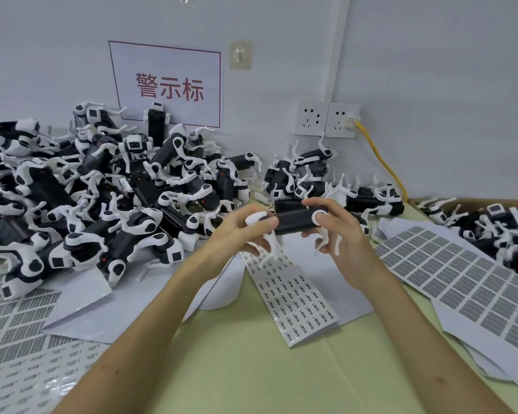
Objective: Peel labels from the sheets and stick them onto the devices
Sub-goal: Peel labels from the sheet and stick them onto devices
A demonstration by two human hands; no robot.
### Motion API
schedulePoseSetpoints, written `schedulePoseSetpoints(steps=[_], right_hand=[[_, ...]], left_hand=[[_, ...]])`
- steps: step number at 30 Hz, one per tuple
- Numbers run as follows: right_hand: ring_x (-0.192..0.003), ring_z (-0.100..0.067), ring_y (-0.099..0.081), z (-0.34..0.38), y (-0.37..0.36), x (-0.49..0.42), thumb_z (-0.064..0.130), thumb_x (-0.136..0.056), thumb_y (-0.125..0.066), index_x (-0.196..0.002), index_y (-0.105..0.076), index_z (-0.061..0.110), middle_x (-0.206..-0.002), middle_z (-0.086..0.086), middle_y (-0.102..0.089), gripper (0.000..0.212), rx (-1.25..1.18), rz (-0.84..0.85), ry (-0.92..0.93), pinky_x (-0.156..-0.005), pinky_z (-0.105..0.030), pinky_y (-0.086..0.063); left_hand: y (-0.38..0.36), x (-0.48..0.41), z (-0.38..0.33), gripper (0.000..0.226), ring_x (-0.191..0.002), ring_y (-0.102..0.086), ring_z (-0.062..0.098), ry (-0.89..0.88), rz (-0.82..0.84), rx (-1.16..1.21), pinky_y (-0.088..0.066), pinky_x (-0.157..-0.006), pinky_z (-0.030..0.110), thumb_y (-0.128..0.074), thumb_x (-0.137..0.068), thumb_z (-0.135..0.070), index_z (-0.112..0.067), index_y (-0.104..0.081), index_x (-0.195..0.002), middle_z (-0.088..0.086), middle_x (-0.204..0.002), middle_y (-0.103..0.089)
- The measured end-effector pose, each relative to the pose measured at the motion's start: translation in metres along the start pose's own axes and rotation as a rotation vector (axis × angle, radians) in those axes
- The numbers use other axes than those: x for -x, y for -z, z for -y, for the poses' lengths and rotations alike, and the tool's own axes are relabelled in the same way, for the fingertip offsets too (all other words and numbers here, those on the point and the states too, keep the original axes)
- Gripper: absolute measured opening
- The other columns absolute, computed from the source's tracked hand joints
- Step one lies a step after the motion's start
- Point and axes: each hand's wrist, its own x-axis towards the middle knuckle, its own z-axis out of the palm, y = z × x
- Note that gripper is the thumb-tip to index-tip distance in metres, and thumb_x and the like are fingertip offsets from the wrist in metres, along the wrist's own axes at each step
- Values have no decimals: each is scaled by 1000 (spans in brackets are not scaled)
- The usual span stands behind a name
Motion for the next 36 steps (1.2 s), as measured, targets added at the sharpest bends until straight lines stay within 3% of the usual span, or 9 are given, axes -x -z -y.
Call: schedulePoseSetpoints(steps=[4,7,12,15,18,23,28,32,36], right_hand=[[-85,-20,-61,1,-1,1,31,-79,-71,-115,-73,24,-105,-6,-67,37,-21,13,-2,-67,-29,-42],[-97,-24,-60,-2,-5,1,30,-85,-67,-119,-71,19,-116,-13,-65,36,-31,39,-14,-78,-34,-52],[-101,-24,-71,-3,-3,-3,52,-98,-53,-125,-68,14,-119,-7,-68,48,-259,-25,-107,-84,-37,-56],[-79,-14,-72,-12,1,-6,37,-102,-58,-114,-66,22,-107,-7,-71,21,219,-198,-135,-70,-29,-54],[-61,-11,-64,-25,0,-5,36,-97,-64,-105,-66,31,-79,2,-75,9,690,-213,-143,-65,-33,-54],[-51,-4,-63,-25,-7,-3,40,-91,-72,-106,-67,32,-76,3,-77,17,606,-115,-308,-65,-28,-51],[-55,-2,-63,-21,-14,3,6,-88,-77,-114,-69,28,-84,2,-69,35,400,76,-317,-50,-16,-46],[-89,-6,-68,-19,-19,1,2,-93,-70,-103,-74,33,-108,0,-65,33,413,-79,-142,-70,-28,-59],[-83,-11,-74,-16,-13,0,-1,-93,-69,-102,-75,31,-116,-3,-64,33,281,-209,-5,-67,-29,-62]], left_hand=[[0,3,0,57,-98,-72,20,82,184,-192,-58,-85,35,-82,-70,-46,-22,-67,-119,-3,-116,-73],[-8,5,4,48,-106,-68,14,142,254,-305,-52,-95,34,-84,-71,-39,-28,-74,-117,-2,-117,-73],[-11,2,4,42,-100,-74,24,201,90,-191,-55,-93,39,-85,-69,-36,-20,-80,-107,7,-113,-77],[-7,0,0,57,-78,-72,24,214,-65,37,-59,-73,35,-83,-71,-42,-10,-72,-117,10,-98,-78],[0,0,-3,46,-74,-70,17,222,-170,187,-53,-68,27,-79,-79,-50,-15,-72,-109,4,-89,-73],[-1,1,-2,21,-90,-67,23,242,-277,425,-52,-70,29,-74,-93,-34,-17,-76,-104,6,-97,-68],[-1,1,-3,11,-99,-64,25,209,-318,512,-50,-75,29,-73,-92,-26,-20,-82,-95,6,-93,-67],[3,2,-5,18,-90,-66,23,170,-294,605,-47,-73,29,-65,-94,-20,-14,-82,-89,8,-85,-68],[9,1,-5,22,-86,-64,24,202,-313,667,-47,-75,31,-65,-95,-17,-15,-75,-75,8,-90,-64]])
